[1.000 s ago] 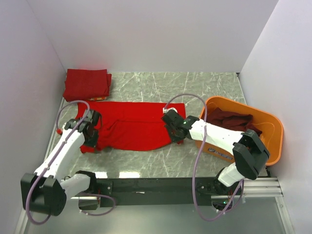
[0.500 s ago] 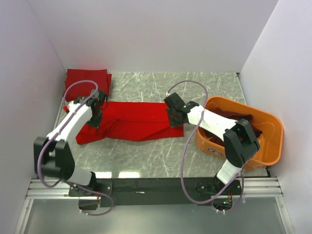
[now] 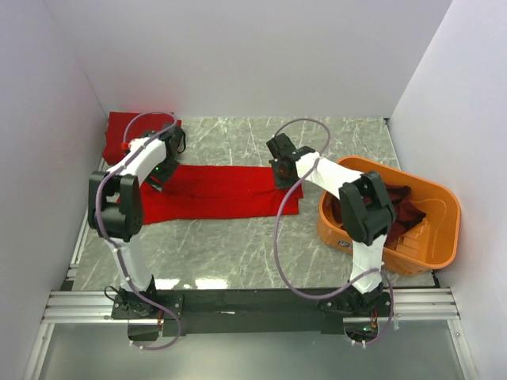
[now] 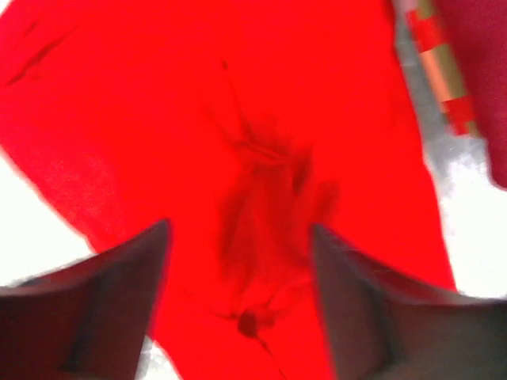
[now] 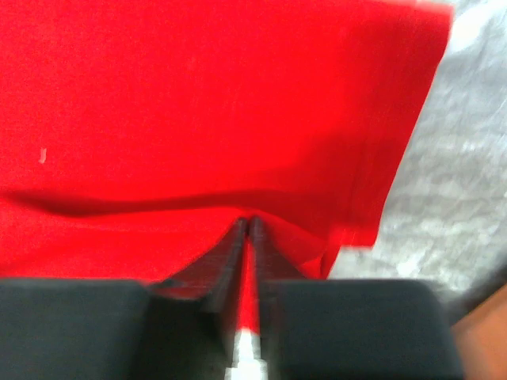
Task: Fold and stack the t-shirts
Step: Fold the tshirt
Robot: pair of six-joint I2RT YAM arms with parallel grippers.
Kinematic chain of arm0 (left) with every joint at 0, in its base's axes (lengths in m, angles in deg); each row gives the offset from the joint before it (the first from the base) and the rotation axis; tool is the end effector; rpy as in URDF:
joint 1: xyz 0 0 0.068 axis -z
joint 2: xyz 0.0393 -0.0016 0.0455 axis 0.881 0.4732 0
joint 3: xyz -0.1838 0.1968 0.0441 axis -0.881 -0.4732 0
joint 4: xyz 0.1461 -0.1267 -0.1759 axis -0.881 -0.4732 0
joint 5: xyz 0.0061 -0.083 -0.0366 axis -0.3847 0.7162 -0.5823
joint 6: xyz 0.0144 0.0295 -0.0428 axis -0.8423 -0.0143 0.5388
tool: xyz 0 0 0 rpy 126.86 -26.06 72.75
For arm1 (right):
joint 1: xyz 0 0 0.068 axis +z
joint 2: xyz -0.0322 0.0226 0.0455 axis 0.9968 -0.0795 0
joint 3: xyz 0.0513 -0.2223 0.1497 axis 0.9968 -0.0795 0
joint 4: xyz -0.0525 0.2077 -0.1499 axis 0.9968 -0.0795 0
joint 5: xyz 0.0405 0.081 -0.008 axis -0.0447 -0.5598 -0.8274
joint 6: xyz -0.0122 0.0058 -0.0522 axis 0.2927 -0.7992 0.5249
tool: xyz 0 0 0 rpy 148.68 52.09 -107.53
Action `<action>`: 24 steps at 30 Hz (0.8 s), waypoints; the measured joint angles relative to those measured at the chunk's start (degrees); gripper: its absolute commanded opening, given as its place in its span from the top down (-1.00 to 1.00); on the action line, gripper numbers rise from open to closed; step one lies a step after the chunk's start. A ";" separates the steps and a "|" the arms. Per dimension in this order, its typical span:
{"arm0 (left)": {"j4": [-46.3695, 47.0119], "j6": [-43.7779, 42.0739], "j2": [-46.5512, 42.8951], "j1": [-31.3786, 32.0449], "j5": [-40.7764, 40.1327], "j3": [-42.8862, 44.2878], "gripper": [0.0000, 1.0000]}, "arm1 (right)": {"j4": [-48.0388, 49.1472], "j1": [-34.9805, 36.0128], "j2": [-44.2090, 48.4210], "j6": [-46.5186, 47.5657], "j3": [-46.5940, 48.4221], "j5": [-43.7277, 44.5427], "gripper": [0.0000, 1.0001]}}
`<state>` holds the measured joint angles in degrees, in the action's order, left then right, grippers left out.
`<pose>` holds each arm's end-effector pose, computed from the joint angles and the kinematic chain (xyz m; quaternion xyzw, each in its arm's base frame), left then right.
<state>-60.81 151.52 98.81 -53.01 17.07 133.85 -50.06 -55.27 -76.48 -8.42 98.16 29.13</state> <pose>0.3688 -0.0381 0.2209 -0.5529 0.7840 0.1428 0.2433 0.3562 0.2010 0.1988 -0.0948 0.9644 0.0299 0.2451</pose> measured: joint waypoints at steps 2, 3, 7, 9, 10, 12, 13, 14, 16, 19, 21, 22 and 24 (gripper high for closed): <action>0.15 -1.73 2.43 -0.17 -0.28 2.78 -0.93 | -0.11 -0.42 -2.16 0.04 2.36 0.87 0.17; 0.31 -2.32 3.21 -0.26 -0.44 4.09 -0.96 | 0.04 -0.57 -2.67 -0.02 2.93 1.25 0.04; 1.18 -4.61 2.62 -0.31 -0.94 5.64 -0.99 | 0.28 -0.83 -2.29 -0.04 3.06 2.16 -0.43; 2.95 -5.60 0.83 -0.31 -0.79 3.78 -0.99 | 0.96 -0.83 -1.62 -0.04 2.51 1.77 -0.46; 3.52 -6.14 -0.33 -0.31 -0.61 2.32 -0.99 | 1.60 -0.83 -1.07 -0.04 1.75 1.42 -0.47; 5.90 -7.39 -3.41 -0.31 0.42 -2.16 -0.99 | 2.34 -0.81 0.15 0.11 0.46 -0.04 -0.48; 6.62 -8.07 -4.76 -0.31 0.94 -4.48 -0.99 | 2.56 -0.81 0.42 0.26 0.39 -0.76 -0.49; 7.32 -8.37 -5.64 -0.31 1.40 -6.23 -0.99 | 3.28 -0.81 0.57 0.50 0.39 -1.62 -0.50; 8.92 -9.31 -6.51 -0.31 2.32 -9.31 -0.99 | 4.57 -0.81 0.46 1.20 1.01 -3.10 -0.51; 12.41 -10.69 -6.23 -0.31 3.93 -12.15 -0.99 | 4.85 -0.81 -2.73 1.81 6.21 -5.29 -0.51; 14.19 -11.10 -5.46 -0.31 4.22 -12.39 -0.99 | 5.42 -0.81 -6.99 1.70 11.65 -5.95 -0.51; 15.39 -11.26 -4.90 -0.31 4.28 -12.33 -0.99 | 5.95 -0.81 -9.33 1.42 14.14 -6.32 -0.51; 16.87 -11.47 -3.13 -0.31 4.28 -11.80 -0.99 | 6.64 -0.81 -12.85 0.81 16.41 -6.75 -0.51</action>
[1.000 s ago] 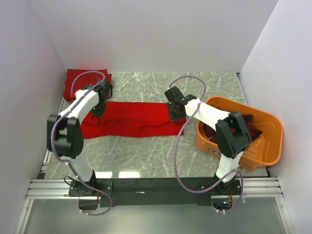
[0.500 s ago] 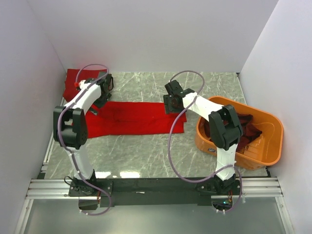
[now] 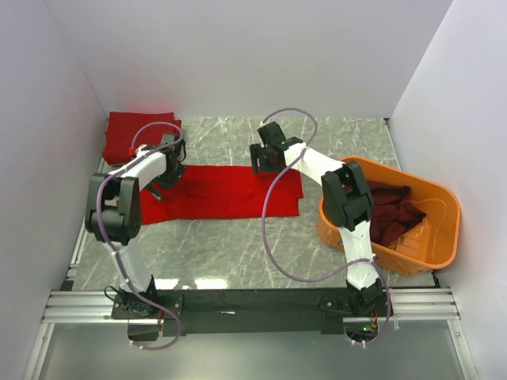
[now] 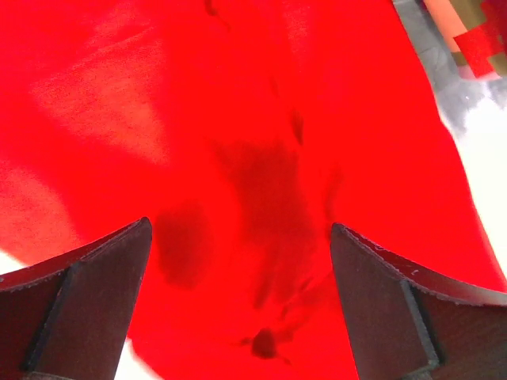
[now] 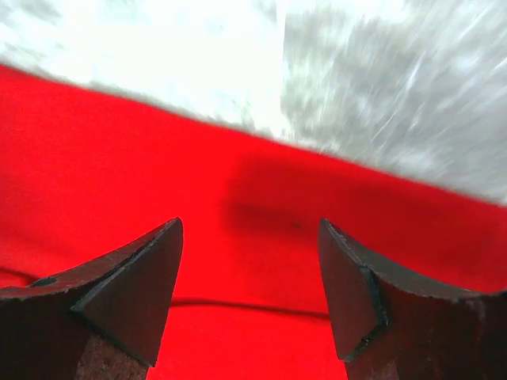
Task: Fold and stack the t-shirts
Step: Fold the tshirt
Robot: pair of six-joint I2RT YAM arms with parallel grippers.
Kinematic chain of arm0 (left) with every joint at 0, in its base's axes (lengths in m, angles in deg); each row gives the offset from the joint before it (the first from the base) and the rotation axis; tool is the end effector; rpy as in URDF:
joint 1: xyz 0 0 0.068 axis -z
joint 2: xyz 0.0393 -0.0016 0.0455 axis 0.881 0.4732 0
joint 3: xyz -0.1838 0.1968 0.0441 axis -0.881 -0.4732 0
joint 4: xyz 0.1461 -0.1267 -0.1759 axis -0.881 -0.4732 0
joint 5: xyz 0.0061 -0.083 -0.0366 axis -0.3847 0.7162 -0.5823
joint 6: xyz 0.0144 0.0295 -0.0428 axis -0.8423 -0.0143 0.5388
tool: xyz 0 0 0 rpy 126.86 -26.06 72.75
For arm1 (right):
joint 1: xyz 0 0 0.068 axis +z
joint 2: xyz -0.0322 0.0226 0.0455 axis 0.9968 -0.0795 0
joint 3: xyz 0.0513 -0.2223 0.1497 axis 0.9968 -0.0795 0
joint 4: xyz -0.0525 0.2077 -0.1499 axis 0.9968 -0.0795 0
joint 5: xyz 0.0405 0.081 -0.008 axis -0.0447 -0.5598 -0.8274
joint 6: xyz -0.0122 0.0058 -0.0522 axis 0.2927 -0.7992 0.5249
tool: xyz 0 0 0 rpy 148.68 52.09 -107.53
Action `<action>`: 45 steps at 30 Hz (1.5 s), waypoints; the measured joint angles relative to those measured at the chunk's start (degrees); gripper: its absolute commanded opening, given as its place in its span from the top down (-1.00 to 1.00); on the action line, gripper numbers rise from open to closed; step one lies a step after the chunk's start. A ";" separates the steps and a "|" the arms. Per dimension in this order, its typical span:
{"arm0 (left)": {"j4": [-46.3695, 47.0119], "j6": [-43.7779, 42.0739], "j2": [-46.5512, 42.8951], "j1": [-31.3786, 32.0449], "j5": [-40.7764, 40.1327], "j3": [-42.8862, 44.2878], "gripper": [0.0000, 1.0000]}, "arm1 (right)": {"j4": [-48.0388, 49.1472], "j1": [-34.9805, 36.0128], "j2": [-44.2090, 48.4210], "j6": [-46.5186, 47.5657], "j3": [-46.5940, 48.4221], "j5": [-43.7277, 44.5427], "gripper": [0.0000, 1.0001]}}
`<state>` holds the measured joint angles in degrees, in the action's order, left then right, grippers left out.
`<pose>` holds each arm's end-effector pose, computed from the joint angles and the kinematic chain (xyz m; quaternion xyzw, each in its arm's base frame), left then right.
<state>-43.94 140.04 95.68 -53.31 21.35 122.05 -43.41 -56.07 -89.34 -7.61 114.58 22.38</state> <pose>0.3609 -0.0373 0.1904 -0.4863 0.8286 0.0948 0.2607 0.4202 0.2353 0.1969 -0.1050 0.9405 0.1128 0.3027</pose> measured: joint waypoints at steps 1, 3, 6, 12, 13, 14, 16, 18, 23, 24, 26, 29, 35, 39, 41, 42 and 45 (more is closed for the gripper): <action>0.68 -0.31 1.46 0.00 0.02 0.57 -0.99 | -0.31 0.00 -1.05 -0.48 -0.02 -0.50 -0.51; 1.36 -0.66 4.04 0.00 0.04 1.57 -0.99 | -0.46 0.00 -1.92 -1.16 -1.62 -1.40 -0.51; 1.81 -1.25 6.32 0.20 0.00 2.40 -0.99 | 1.36 0.00 -0.33 -2.10 -5.01 -2.56 -0.51; 3.23 -2.73 6.27 3.72 -0.87 1.90 -0.99 | 6.82 0.61 10.78 -4.57 -22.45 -4.26 -0.51; 3.54 -2.95 6.27 5.05 -1.16 1.84 -0.99 | 6.99 1.01 13.44 -5.18 -26.10 -4.46 -0.51; 3.80 -3.26 6.27 6.49 -1.20 1.81 -0.99 | 7.26 1.64 16.15 -5.66 -29.64 -4.57 -0.51; 4.74 -4.44 6.27 9.88 -1.18 1.84 -0.99 | 7.48 3.82 21.33 -6.71 -36.24 -4.63 -0.51; 5.53 -6.40 6.80 13.64 -0.98 2.49 -0.99 | 7.58 6.82 25.42 -7.43 -41.11 -4.68 -0.51; 5.38 -13.68 15.32 20.15 -1.55 14.56 -0.99 | 7.67 19.08 34.25 -9.94 -50.75 -5.79 -0.51; 5.92 -15.32 17.44 21.05 -1.25 17.53 -0.99 | 7.76 21.51 35.17 -10.32 -51.71 -6.62 -0.51; 6.75 -18.53 20.46 22.27 0.00 22.14 -0.99 | 7.93 25.42 36.06 -11.02 -52.65 -7.87 -0.51; 7.78 -23.58 23.74 23.78 1.70 27.02 -0.99 | 8.85 29.83 36.41 -11.63 -53.18 -9.75 -0.51; 9.55 -32.11 33.46 25.55 3.26 41.90 -0.99 | 10.01 32.70 36.26 -12.15 -53.13 -14.08 -0.51; 11.19 -37.51 41.27 25.70 3.50 54.03 -0.99 | 10.34 32.94 34.73 -11.96 -51.82 -16.09 -0.51; 14.45 -41.42 41.70 25.42 5.44 53.96 -0.99 | 11.06 33.07 33.42 -11.87 -50.75 -17.42 -0.51; 15.58 -43.01 41.70 25.33 6.60 53.46 -0.99 | 11.30 33.18 32.65 -11.74 -50.07 -17.97 -0.51; 20.11 -47.17 41.27 24.96 9.70 51.39 -0.99 | 11.56 33.46 30.80 -11.39 -48.46 -18.25 -0.51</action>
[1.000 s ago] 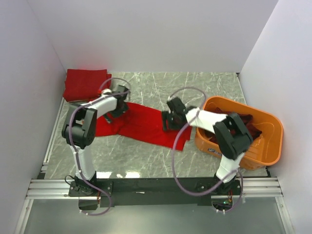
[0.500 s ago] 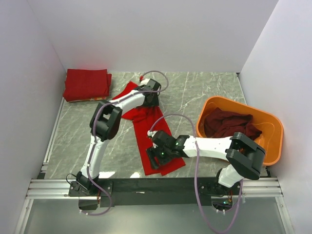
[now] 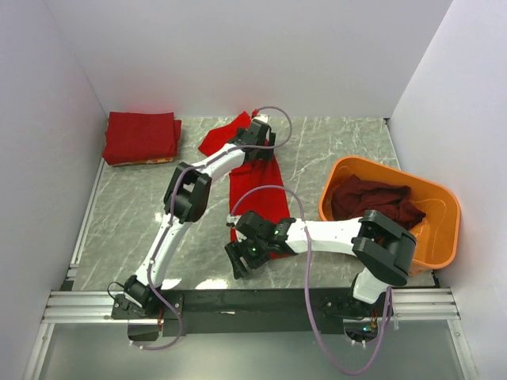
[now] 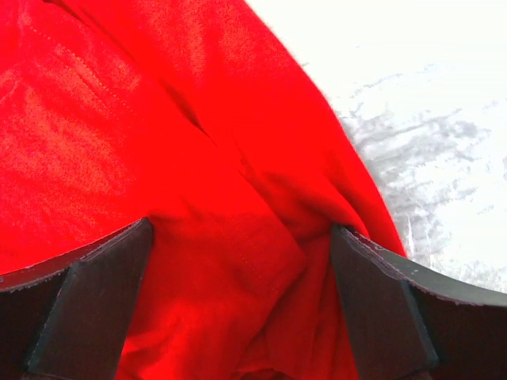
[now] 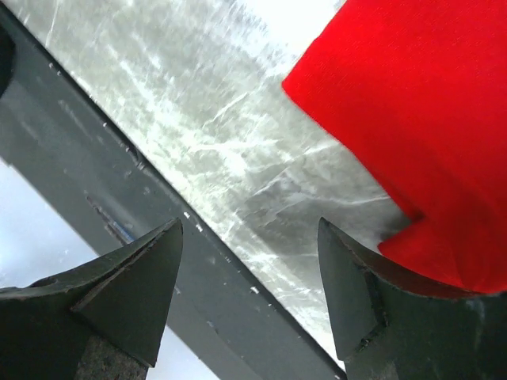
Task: Fold and stack the t-shirts
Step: Fold the tshirt
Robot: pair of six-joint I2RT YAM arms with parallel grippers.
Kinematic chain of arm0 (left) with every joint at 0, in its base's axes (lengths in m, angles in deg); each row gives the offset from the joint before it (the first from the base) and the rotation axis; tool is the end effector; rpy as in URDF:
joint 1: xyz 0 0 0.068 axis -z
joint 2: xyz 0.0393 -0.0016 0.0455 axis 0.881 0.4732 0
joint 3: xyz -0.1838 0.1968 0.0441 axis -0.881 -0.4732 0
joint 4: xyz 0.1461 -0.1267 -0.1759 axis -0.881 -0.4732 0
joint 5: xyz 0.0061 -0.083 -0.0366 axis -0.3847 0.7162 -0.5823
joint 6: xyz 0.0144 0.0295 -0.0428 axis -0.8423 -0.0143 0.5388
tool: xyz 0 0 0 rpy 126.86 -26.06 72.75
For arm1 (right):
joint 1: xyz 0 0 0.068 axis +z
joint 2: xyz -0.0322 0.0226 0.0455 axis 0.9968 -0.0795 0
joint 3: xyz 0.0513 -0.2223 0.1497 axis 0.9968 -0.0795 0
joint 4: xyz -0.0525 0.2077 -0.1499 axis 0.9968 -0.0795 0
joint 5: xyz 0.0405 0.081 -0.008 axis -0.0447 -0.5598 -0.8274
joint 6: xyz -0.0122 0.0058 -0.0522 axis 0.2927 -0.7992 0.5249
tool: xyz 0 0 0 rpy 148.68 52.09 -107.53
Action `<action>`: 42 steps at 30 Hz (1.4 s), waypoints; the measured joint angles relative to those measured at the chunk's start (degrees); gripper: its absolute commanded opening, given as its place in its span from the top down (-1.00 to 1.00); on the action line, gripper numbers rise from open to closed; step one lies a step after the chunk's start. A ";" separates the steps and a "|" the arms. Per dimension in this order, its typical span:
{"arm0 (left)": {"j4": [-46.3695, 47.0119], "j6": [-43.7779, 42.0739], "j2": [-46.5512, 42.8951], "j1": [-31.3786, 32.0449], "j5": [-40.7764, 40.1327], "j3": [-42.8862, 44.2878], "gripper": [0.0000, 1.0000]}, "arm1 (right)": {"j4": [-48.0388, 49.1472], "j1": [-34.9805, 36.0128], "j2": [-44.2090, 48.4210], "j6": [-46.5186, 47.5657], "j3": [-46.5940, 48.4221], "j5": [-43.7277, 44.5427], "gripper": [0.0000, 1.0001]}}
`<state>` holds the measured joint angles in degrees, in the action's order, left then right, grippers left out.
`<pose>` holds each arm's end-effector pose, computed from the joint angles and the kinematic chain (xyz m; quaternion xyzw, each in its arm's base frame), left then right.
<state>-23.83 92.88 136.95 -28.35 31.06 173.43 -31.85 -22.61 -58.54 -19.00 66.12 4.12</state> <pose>0.4823 -0.3055 0.1531 0.0618 0.9021 -0.0497 0.4242 0.1332 0.2819 0.1633 -0.3267 0.8952 0.2893 0.0908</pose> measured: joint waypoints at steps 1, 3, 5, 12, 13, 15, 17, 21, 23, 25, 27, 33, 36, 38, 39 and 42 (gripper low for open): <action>0.96 -1.05 -0.37 -0.11 0.81 -0.76 -0.99 | -0.31 0.04 -0.09 0.17 0.37 0.70 -0.52; 3.17 -2.84 -1.77 -0.26 1.81 -3.58 -0.99 | -1.64 0.04 0.11 0.72 1.49 2.23 -0.52; 4.35 -4.37 -4.20 -0.26 2.21 -7.19 -0.99 | -3.23 -0.11 0.39 1.55 3.43 4.26 -0.52; 6.27 -6.56 -15.21 -0.22 -0.17 -14.36 -0.99 | -5.51 -5.75 1.86 2.93 10.78 10.51 -0.53; 6.86 -6.43 -16.98 -0.37 -0.94 -14.93 -0.99 | -5.51 -7.43 1.79 2.93 11.52 11.69 -0.53; 7.48 -5.53 -19.63 -0.74 -2.54 -15.10 -0.99 | -5.77 -10.56 1.33 2.95 12.57 14.08 -0.53; 6.95 -3.76 -20.46 -1.51 -3.58 -13.97 -0.99 | -6.40 -12.81 -0.24 2.97 13.86 16.39 -0.52; 3.91 2.38 -17.57 -5.66 -2.95 -9.11 -0.99 | -7.43 -14.01 -7.15 3.37 17.59 20.46 -0.52; 2.34 5.31 -15.39 -8.52 -1.95 -8.33 -0.99 | -7.74 -13.94 -10.49 3.54 18.64 21.44 -0.52; 0.59 7.89 -13.18 -11.32 -0.83 -8.37 -0.99 | -8.33 -13.90 -12.48 3.58 18.91 22.38 -0.53; -0.66 9.68 -10.99 -13.99 -0.35 -8.94 -0.99 | -9.20 -13.90 -13.51 3.74 18.91 23.26 -0.52; -1.92 11.67 -8.26 -15.63 0.72 -9.64 -0.99 | -8.11 -13.18 -13.33 3.93 17.00 24.37 -0.52; -2.05 11.93 -6.43 -14.64 1.97 -6.95 -0.99 | -6.54 -11.67 -12.02 4.22 14.75 25.53 -0.52; -2.14 11.98 -4.20 -14.19 2.51 -3.69 -0.99 | -6.01 -10.16 -11.26 4.28 13.51 26.16 -0.52; -2.19 11.96 -3.02 -14.01 2.64 -2.10 -0.99 | -5.79 -9.18 -10.80 4.33 12.83 26.40 -0.52; -2.03 11.87 -0.68 -13.64 2.40 0.81 -0.99 | -5.49 -5.75 -9.51 4.15 11.19 26.29 -0.52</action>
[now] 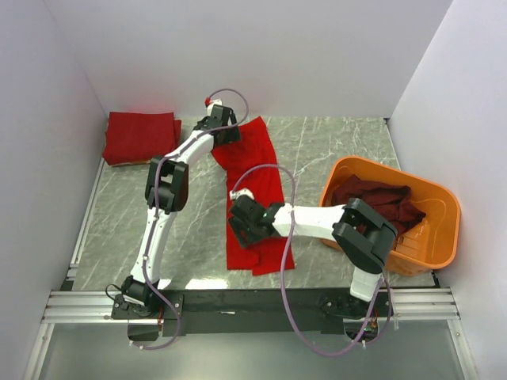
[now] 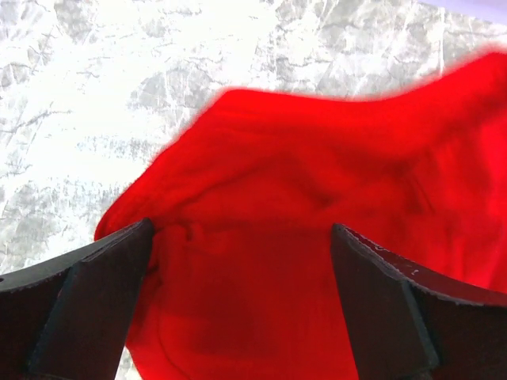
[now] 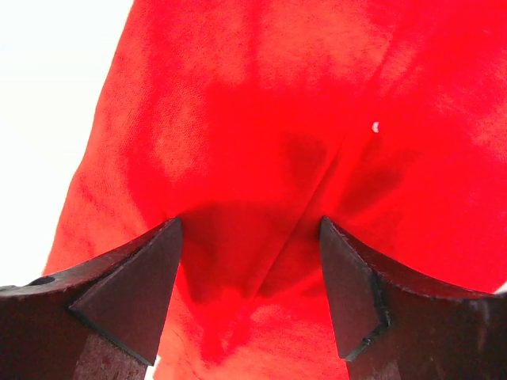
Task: Fold and stack the t-shirts
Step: Fold the tshirt
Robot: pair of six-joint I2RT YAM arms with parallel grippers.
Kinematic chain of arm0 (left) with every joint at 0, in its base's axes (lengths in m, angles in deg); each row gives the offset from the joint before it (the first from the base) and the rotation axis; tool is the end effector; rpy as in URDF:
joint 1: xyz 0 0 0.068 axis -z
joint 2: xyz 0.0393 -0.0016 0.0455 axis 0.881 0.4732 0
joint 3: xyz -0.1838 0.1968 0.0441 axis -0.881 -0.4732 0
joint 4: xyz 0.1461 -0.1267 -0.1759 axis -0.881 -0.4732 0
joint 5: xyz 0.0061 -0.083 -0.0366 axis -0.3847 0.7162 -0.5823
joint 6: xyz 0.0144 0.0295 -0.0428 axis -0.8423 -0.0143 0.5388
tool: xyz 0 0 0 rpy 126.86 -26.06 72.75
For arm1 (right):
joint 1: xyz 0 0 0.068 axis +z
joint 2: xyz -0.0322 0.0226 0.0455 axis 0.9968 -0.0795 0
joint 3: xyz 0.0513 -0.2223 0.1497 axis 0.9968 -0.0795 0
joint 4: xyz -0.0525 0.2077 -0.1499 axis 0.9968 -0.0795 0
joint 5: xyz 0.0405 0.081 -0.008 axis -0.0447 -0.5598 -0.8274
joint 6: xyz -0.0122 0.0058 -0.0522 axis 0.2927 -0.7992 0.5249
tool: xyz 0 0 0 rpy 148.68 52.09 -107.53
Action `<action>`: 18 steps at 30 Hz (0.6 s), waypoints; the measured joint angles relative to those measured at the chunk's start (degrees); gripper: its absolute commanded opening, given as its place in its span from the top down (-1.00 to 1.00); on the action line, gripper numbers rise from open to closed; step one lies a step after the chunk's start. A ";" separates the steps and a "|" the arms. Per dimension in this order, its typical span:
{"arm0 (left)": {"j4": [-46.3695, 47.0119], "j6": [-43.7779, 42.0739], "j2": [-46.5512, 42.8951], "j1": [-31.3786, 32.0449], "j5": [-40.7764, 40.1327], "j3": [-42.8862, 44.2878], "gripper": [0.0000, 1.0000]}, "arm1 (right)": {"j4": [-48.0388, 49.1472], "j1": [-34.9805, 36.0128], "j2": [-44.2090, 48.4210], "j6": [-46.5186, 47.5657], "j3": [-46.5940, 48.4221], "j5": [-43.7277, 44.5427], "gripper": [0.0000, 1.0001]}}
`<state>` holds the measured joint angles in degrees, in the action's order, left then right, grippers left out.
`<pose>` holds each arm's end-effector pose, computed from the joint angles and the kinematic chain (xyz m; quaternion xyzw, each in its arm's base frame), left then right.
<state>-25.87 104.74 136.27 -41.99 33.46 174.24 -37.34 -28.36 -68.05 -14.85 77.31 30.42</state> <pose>0.5390 -0.1840 0.1612 -0.1302 0.8989 -0.0588 0.4143 0.1967 0.2928 0.1594 -0.2616 0.9316 0.0922 0.2350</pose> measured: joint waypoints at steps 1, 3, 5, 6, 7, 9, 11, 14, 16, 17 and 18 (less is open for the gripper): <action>0.07 0.02 0.24 0.00 0.00 0.31 -0.99 | 0.09 1.20 0.37 -0.07 -0.48 -0.20 -0.52; 0.07 0.07 0.35 -0.04 0.04 0.59 -0.99 | 0.28 3.45 1.14 -0.33 -1.27 -1.07 -0.52; 0.07 0.07 0.72 -0.09 -0.17 1.07 -0.99 | 0.26 6.19 1.79 -0.68 -1.88 -2.19 -0.52; 0.09 0.07 1.09 -0.15 -0.44 1.62 -0.99 | 0.15 7.58 2.03 -0.92 -2.03 -2.80 -0.53; 0.11 0.04 1.46 -0.20 -0.52 2.12 -0.99 | 0.04 8.94 2.19 -1.14 -2.05 -3.50 -0.52; -0.31 0.07 2.69 -0.33 -0.35 4.20 -0.99 | -0.13 11.23 2.36 -1.38 -2.05 -4.61 -0.53; -0.28 0.09 3.82 -0.61 -0.11 6.16 -0.99 | -0.35 12.55 2.49 -1.64 -2.05 -5.53 -0.53; 0.11 0.13 3.96 -1.03 0.76 6.34 -0.99 | -1.01 13.20 2.82 -1.95 -2.05 -6.47 -0.53; 0.39 0.15 3.96 -1.25 1.42 6.36 -0.99 | -1.68 13.27 3.15 -2.36 -2.08 -6.91 -0.53; 0.50 0.20 3.96 -1.31 1.55 6.36 -0.99 | -2.36 13.22 3.43 -2.58 -2.08 -7.06 -0.54; 0.55 0.26 3.96 -1.36 1.64 6.40 -0.99 | -3.02 13.25 3.80 -2.75 -2.12 -7.17 -0.54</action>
<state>-25.32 105.01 140.23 -43.34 35.10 180.64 -40.35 -15.11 -64.25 -17.60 75.19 23.25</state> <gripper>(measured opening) 0.995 0.766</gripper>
